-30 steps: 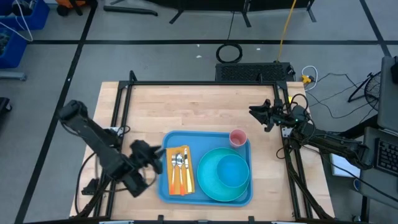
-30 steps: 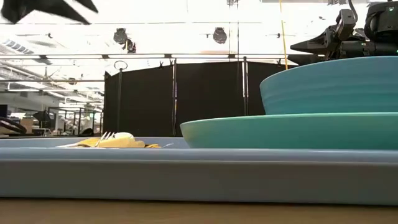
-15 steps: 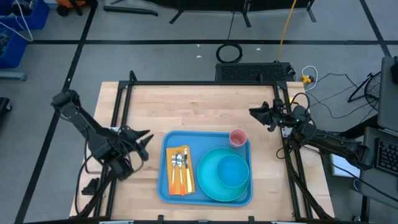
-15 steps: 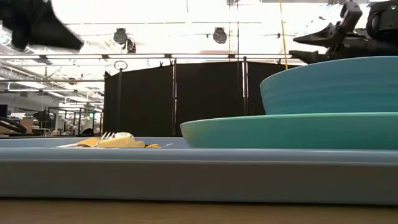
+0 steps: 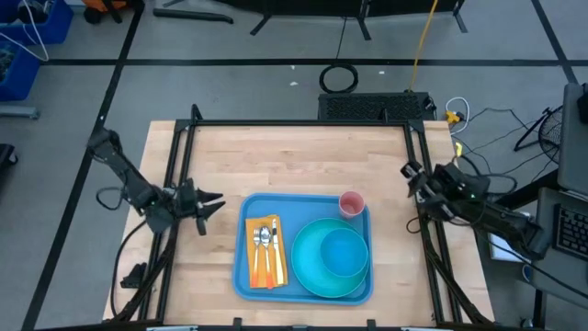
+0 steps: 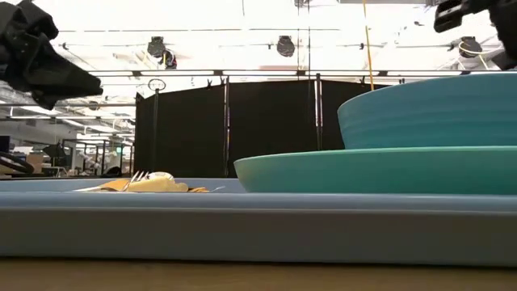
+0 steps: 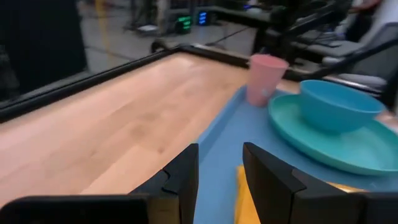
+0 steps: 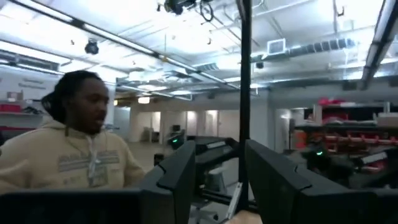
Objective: Set up tray
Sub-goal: Return to Home Position
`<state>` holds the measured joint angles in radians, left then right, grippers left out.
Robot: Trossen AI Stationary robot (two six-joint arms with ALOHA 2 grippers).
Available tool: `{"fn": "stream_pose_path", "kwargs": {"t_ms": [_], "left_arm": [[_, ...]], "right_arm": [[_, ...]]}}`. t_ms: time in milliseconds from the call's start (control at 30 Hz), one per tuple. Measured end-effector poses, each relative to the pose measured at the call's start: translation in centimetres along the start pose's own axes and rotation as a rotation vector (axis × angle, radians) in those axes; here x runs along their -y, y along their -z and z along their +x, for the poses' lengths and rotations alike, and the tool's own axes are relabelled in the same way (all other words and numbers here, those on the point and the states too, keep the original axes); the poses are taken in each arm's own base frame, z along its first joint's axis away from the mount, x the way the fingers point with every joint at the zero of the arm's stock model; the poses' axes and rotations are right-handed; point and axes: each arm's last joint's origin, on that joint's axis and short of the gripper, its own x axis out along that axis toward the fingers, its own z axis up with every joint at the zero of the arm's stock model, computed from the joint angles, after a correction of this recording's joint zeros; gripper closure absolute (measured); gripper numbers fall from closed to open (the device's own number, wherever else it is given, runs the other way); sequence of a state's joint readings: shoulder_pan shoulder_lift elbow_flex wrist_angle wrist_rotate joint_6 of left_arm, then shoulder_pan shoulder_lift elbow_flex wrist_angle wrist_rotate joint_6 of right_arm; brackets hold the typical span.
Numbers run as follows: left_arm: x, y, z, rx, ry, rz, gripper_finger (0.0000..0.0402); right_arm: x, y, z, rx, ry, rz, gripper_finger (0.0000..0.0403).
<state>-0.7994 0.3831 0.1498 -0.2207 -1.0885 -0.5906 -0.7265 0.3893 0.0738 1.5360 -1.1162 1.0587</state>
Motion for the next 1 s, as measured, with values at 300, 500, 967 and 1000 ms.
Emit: {"fn": "stream_pose_path", "kwargs": {"t_ms": [300,500,967,1000], "left_arm": [[-2.0,-1.2,0.3,0.076,0.201,0.111,0.0273],[-3.1,-1.6,0.9,0.09,0.251,0.169,0.0273],[-6.0,-2.8,2.1,0.113,0.301,0.174,0.0273],[-6.2,-2.8,2.1,0.112,0.282,0.167,0.0273]], "right_arm": [[1.1,0.0,-1.2,-0.072,0.2,0.038,0.0273],[1.5,-0.1,-2.0,-0.138,0.292,-0.007,0.0273],[2.6,-0.1,-3.9,-0.146,0.53,-0.178,0.0273],[2.7,-0.1,-3.9,-0.121,0.557,-0.204,0.0273]]}}
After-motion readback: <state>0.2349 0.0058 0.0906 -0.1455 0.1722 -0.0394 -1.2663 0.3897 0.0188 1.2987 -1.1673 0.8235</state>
